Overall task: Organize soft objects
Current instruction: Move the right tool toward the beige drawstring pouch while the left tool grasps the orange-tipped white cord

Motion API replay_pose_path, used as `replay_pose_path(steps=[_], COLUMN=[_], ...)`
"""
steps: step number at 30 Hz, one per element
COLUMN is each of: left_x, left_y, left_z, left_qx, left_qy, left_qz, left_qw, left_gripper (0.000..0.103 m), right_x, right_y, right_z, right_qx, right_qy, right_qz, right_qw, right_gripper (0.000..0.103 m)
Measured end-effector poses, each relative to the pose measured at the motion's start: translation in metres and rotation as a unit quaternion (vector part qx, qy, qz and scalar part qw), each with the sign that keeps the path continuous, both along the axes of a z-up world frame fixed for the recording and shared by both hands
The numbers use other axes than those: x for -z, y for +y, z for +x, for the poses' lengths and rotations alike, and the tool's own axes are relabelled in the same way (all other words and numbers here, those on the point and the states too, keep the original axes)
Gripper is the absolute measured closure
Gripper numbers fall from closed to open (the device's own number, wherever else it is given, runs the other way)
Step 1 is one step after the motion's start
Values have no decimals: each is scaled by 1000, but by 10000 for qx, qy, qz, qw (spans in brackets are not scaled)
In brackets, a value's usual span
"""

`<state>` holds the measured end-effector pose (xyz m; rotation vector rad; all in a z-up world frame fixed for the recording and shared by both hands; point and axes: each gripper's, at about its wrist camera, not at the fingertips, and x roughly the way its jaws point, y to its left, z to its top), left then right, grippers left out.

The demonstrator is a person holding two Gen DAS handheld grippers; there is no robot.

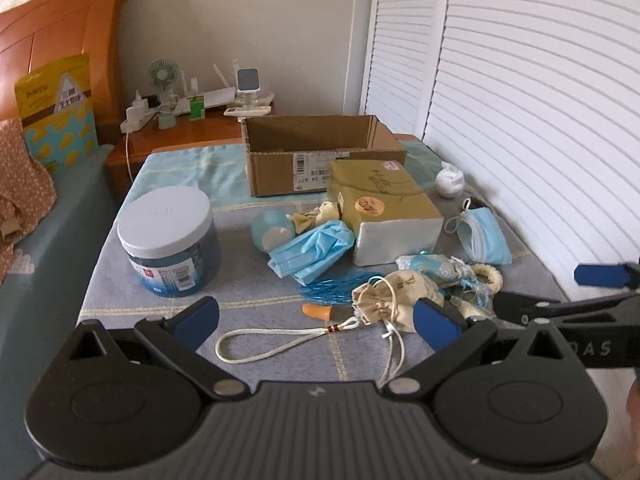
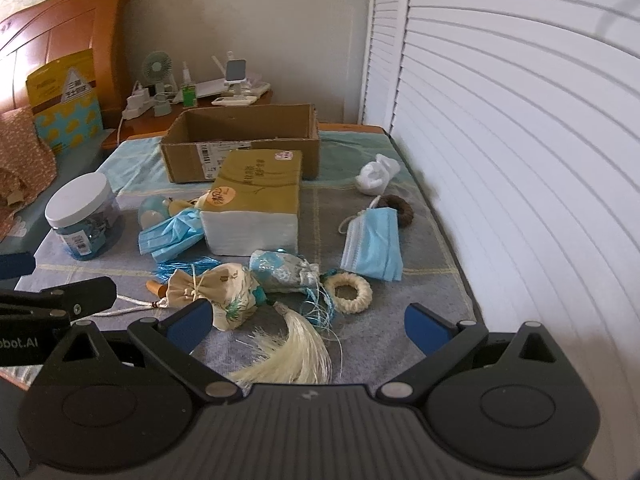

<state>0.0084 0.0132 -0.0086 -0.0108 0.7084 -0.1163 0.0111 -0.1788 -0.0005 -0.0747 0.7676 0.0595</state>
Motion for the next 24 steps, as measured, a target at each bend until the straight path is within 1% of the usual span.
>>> replay_pose_path(steps=[7, 12, 18, 20, 24], left_x=[13, 21, 35, 40, 51], left_y=[2, 1, 0, -1, 1], left_z=[10, 18, 29, 32, 42], left_qx=[208, 349, 672, 714, 634], left_qy=[113, 150, 230, 246, 333], left_qz=[53, 70, 2, -20, 166], left_qw=[9997, 9993, 9975, 9971, 9973], left_gripper=[1, 1, 1, 1, 1], right_x=[6, 10, 24, 30, 40], right_y=[-2, -7, -19, -21, -21], right_z=[4, 9, 20, 22, 25], right_qx=[-187, -289, -317, -342, -449], right_qy=[-132, -202, -44, -25, 2], right_qz=[73, 283, 596, 573, 470], right_qw=[9997, 9990, 9977, 9978, 9979], right_gripper=[0, 0, 0, 0, 0])
